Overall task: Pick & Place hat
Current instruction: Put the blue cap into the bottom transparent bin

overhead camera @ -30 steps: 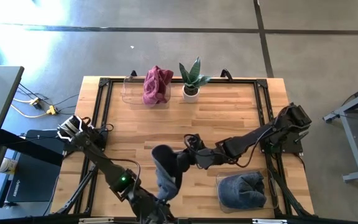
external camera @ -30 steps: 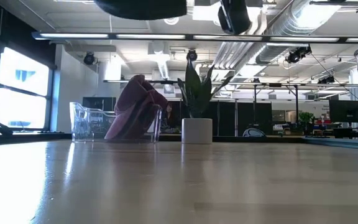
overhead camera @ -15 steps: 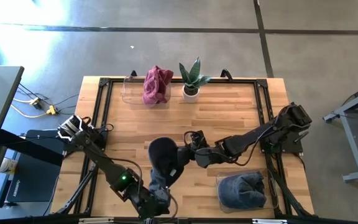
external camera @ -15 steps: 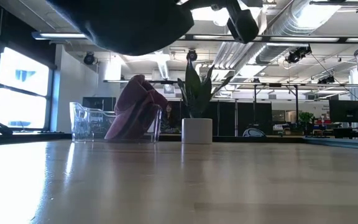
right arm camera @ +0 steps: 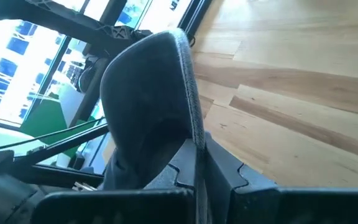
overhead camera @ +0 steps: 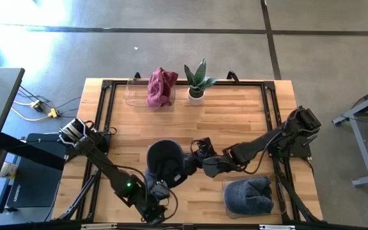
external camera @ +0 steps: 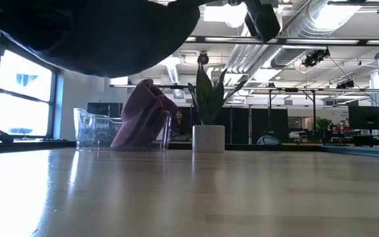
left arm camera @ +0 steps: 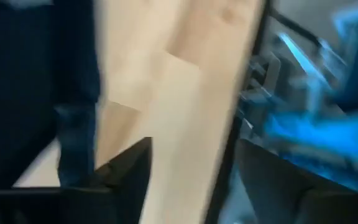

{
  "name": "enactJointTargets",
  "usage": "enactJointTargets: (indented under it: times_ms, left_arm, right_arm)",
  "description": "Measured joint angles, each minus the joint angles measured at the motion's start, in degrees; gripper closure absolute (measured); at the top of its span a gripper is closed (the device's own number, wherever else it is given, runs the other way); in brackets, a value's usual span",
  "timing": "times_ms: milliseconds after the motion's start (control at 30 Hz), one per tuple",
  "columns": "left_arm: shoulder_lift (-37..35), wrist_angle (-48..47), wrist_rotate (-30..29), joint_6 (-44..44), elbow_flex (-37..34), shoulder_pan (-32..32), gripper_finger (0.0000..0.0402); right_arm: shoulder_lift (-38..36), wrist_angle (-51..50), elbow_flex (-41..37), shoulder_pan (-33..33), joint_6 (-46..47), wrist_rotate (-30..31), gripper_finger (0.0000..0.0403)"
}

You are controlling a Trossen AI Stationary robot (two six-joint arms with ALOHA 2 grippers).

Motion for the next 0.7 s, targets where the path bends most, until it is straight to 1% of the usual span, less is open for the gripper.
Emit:
enactJointTargets:
  times_ms: [67, 133, 267, 367, 500, 633, 700]
  left_arm:
    - [0.0, -1.87, -6.2, -1.79, -0.08, -1.02, 0.0151]
    - [-0.21, -3.74, -14.22, -4.38, -0.16, -2.39, 0.014]
    - [-1.36, -4.4, -29.63, -12.44, -0.14, -5.42, 0.0142]
    - [-1.75, -4.81, -39.0, -19.7, -0.16, -7.31, 0.0151]
    - [-1.9, -4.41, -47.27, -29.23, -0.72, -9.16, 0.0157]
    - [-1.9, -3.49, -53.05, -38.75, -3.12, -10.55, 0.0158]
    - [-1.9, -1.52, -54.84, -40.94, -4.16, -10.95, 0.0158]
  right_arm:
    - [0.0, -0.08, 0.0, 0.81, -0.34, 2.0, 0.0397]
    - [0.0, 0.14, -0.01, 2.0, -0.71, 5.07, 0.0397]
    - [0.0, 3.32, -0.02, 4.39, -4.72, 10.52, 0.0397]
    - [0.0, 7.43, -0.06, 5.73, -9.81, 14.56, 0.0397]
    - [0.0, 15.52, -0.09, 7.91, -21.42, 18.26, 0.0397]
    - [0.0, 20.73, -0.09, 9.04, -30.91, 19.32, 0.0397]
    - [0.0, 22.16, -0.09, 9.3, -33.68, 19.28, 0.0397]
